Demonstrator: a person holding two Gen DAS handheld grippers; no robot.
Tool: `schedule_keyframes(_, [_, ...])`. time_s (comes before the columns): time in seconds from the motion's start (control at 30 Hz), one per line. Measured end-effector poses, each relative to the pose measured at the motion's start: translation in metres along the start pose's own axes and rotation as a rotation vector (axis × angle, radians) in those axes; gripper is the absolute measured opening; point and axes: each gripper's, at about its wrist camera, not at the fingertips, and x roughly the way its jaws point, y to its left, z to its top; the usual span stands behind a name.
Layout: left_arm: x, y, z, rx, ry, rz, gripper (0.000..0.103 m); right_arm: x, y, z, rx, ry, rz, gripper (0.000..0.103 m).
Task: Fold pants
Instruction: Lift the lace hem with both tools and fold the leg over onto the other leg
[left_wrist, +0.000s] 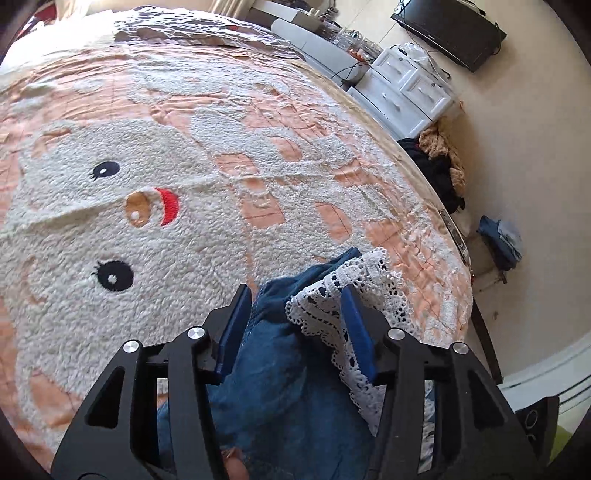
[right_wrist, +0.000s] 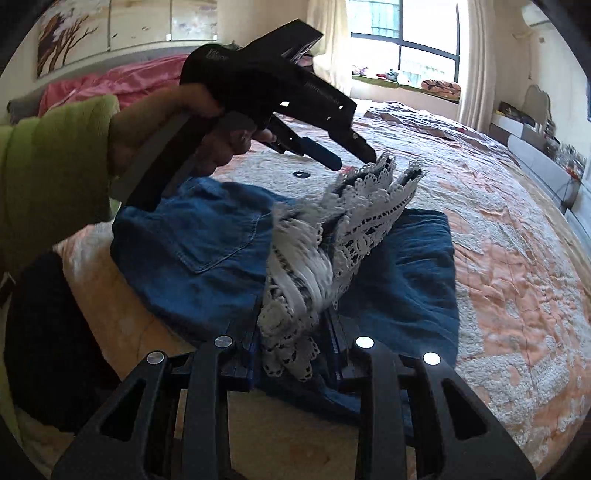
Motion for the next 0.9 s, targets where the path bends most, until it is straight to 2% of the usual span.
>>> schedule_keyframes(0.03, [-0.004,0.004,-0.003,-0.026,0.006,-0.031,0.052,0.003,0.007,0.0,-0.026,0.008,-0.012,0.026])
schedule_keyframes(0.1, [-0.013,0.012,-0.01,-0.086,0.003,-0.113,0.07,0.007,0.016,0.0,-0.06,0.009,-0.031,0.026])
schedule_keyframes(0.13, [-0.015,0.016,-0.014,-0.121,0.007,-0.157,0.073,0.009,0.019,0.0,-0.069,0.01,-0.033,0.027])
schedule_keyframes(0.17, [-0.015,0.018,-0.016,-0.138,0.01,-0.17,0.075,0.011,0.022,0.001,-0.074,0.009,-0.032,0.027])
schedule_keyframes(0.23, [-0.014,0.023,-0.022,-0.163,0.014,-0.163,0.076,0.016,0.029,0.002,-0.077,0.007,-0.027,0.029])
schedule_keyframes(0.37, [-0.003,0.033,-0.026,-0.214,0.028,-0.096,0.077,0.022,0.04,-0.003,-0.133,0.016,-0.031,0.033])
schedule_keyframes(0.43, [0.002,0.037,-0.026,-0.241,0.033,-0.095,0.077,0.021,0.041,-0.007,-0.147,0.02,-0.033,0.035])
schedule_keyframes(0.47, [0.006,0.038,-0.025,-0.247,0.037,-0.101,0.076,0.019,0.041,-0.008,-0.145,0.023,-0.025,0.041])
schedule_keyframes(0.5, [0.009,0.037,-0.025,-0.246,0.042,-0.102,0.071,0.015,0.039,-0.008,-0.133,0.017,0.0,0.053])
schedule_keyframes(0.53, [0.012,0.035,-0.024,-0.237,0.045,-0.093,0.06,0.008,0.036,-0.009,-0.114,0.005,0.028,0.055])
schedule_keyframes(0.57, [0.015,0.031,-0.024,-0.22,0.055,-0.077,0.033,0.001,0.033,-0.011,-0.094,-0.006,0.054,0.056])
schedule_keyframes(0.6, [0.016,0.029,-0.024,-0.206,0.056,-0.054,0.016,-0.007,0.027,-0.014,-0.069,-0.016,0.08,0.058])
schedule_keyframes(0.7, [0.014,0.019,-0.025,-0.157,0.049,-0.036,0.013,-0.031,-0.001,-0.023,0.046,-0.057,0.121,0.061])
schedule_keyframes(0.83, [0.008,0.026,-0.028,-0.165,0.028,-0.042,0.012,-0.05,-0.045,-0.034,0.209,-0.059,0.056,0.065])
schedule_keyframes(0.9, [0.012,0.034,-0.034,-0.19,0.055,0.001,0.013,-0.053,-0.062,-0.042,0.279,-0.03,0.002,0.065])
